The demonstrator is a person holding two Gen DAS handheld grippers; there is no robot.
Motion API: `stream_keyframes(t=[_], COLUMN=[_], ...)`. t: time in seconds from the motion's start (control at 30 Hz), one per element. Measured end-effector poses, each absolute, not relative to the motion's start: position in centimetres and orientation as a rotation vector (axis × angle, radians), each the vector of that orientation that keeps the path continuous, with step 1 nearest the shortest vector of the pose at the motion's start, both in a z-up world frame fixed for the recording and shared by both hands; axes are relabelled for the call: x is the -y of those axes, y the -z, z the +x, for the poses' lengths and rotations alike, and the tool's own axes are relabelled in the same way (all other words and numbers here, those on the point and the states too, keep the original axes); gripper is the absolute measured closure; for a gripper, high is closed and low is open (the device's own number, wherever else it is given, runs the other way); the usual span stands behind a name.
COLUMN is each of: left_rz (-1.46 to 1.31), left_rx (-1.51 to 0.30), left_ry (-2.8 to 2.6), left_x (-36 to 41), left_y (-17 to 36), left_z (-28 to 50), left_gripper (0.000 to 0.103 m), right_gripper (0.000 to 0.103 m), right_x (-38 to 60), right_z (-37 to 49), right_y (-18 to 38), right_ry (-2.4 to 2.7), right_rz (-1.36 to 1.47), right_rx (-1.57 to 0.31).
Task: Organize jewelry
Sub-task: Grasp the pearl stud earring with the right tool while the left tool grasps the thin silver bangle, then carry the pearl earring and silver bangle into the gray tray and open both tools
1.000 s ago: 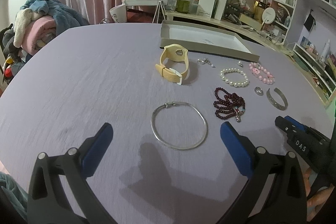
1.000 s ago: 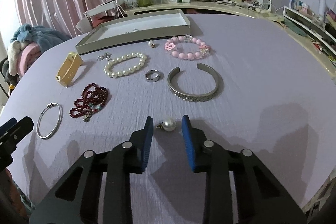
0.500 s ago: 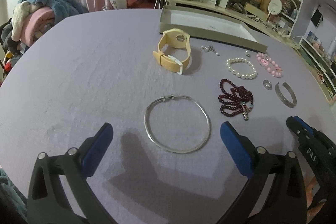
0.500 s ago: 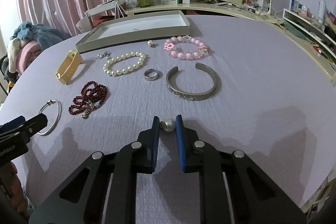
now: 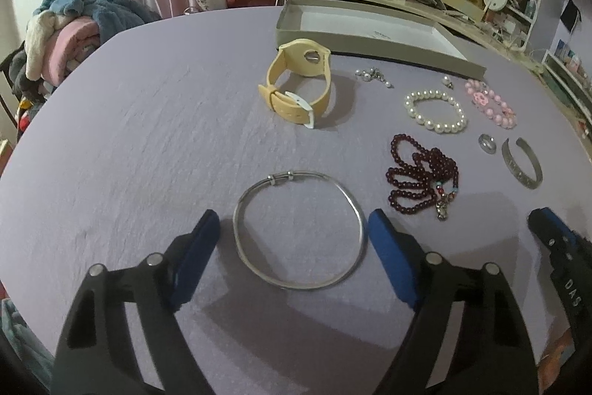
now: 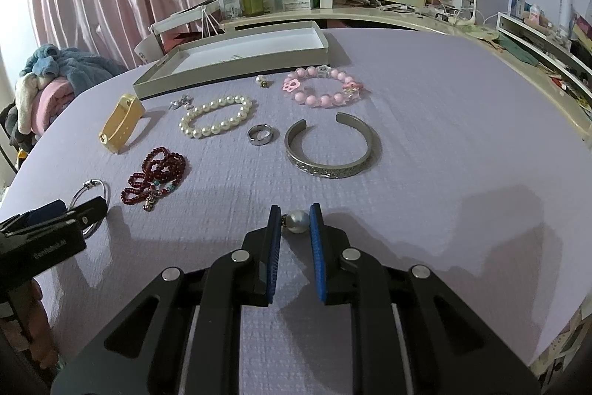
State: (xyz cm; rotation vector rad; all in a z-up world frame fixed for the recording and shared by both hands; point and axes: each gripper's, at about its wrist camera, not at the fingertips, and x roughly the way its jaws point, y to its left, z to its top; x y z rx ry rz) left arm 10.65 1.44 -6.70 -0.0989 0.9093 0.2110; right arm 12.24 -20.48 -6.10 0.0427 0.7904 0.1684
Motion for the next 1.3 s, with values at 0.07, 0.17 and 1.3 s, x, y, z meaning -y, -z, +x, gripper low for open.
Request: stream_keyframes(t=[0.07,0.17,1.3], left_rz=[-0.094,-0.092,-0.113], left_rx=[-0.909,-0.912,-0.726], left_ry=[-0.21,-0.215,-0.053], left_x=[-1.3,-1.1,-3.4], left_y=[6.7,6.7,-6.5], left_z=[10.6,10.9,26.1], left_gripper=[0.021,0.023,0.031], right_gripper=[0.087,0.087,0.086], right_x=[20.5,20.5,16.8], right_z=[12.2,12.2,29.0], right_y=[6.1,5.9,-5.6], right_ry=[-0.168,-0.171,-0.384], right_rz=[0.041,0.039,0.04], right_rx=[-0.788,-0.785,-0.653])
